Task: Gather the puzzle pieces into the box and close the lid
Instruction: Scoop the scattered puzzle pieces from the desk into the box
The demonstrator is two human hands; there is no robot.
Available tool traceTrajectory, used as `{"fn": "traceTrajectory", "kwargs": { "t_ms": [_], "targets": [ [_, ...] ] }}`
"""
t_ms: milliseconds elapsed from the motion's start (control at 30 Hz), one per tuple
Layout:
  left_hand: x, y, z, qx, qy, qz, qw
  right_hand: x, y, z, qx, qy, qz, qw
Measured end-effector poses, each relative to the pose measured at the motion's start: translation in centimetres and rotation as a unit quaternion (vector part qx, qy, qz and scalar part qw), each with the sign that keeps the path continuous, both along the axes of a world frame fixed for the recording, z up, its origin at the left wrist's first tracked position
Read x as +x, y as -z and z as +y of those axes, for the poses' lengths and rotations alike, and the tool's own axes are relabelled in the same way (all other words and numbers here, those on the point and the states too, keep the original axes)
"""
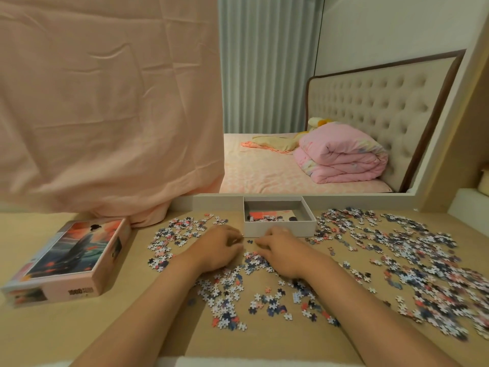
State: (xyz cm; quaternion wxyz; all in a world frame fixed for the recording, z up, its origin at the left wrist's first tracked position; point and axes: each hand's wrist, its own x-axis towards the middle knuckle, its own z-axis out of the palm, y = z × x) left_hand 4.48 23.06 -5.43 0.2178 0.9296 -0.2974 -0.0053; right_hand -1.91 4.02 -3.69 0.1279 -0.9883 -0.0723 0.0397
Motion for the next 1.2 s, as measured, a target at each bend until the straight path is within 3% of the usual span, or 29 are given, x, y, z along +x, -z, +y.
{"fn": "traceTrajectory", "kwargs": {
  "t_ms": [267,400,600,733,800,1033,1200],
  "targets": [
    [-1.7,-0.7,1.4,-0.061,0.015,0.002,0.998,-0.2,0.4,0.4,0.077,-0.054,-0.037,0.995],
    [-1.8,-0.6,2.2,0.119,0.020,0.018,0.993,-0.3,0.6,1.1,0.008,-0.081,-0.011,0.997],
    [-2.6,-3.9,2.7,0.115,0.027,0.092,0.989,-1.3,-2.0,-0.1,0.110,-0.055,0.002,0.992],
    [-3.2,-5.4,2.9,0.293,-0.021,0.141,0.945,-1.8,-2.9,-1.4,-0.033,0.007,0.060,0.998],
    [-3.2,-4.8,2.6,0.319,-0.012,0.134,0.938,-2.1,-2.8,-1.1,-0.075,0.021,0.095,0.992],
    [-3.3,-2.5,0.5,0.146,0.031,0.059,0.987,-1.9,-1.2,1.3,0.015,-0.028,0.035,0.999],
    [-3.1,-2.8,0.7,0.140,0.022,0.066,0.988,-2.1,-2.4,0.3,0.026,0.004,0.030,0.999]
  ]
}}
